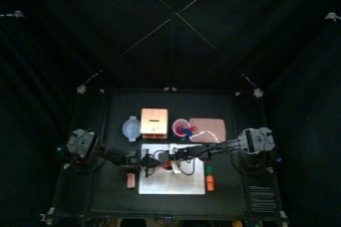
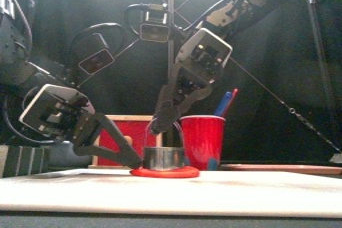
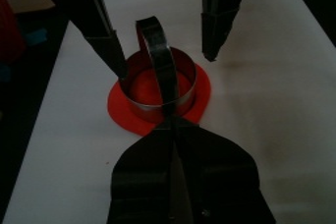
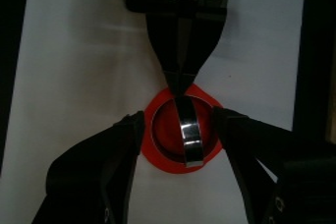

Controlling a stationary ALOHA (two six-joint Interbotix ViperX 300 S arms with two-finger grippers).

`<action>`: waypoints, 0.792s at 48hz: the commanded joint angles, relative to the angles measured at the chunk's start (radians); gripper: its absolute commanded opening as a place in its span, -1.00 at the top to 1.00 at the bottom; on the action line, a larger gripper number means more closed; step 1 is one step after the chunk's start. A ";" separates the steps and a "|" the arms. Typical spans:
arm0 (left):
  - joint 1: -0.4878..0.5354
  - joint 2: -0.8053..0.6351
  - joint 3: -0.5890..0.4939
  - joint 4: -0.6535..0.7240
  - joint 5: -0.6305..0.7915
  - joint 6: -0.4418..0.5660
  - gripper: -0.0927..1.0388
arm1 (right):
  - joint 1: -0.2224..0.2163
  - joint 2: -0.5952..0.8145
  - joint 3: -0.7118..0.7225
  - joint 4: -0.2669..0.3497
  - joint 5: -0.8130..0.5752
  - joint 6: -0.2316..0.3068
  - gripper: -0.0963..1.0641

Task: Get the cutter from the drawer then cut the dough then place the extra dough in the bowl
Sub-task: Place the extra dough in the bowl

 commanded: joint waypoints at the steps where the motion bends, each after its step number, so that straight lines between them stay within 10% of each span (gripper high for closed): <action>1: 0.005 -0.003 -0.012 -0.002 0.008 0.000 -0.02 | -0.005 -0.025 -0.023 0.000 -0.003 0.000 -0.57; 38: 0.005 -0.003 -0.012 -0.003 0.020 -0.002 -0.02 | -0.015 -0.100 -0.041 -0.077 0.091 -0.002 0.18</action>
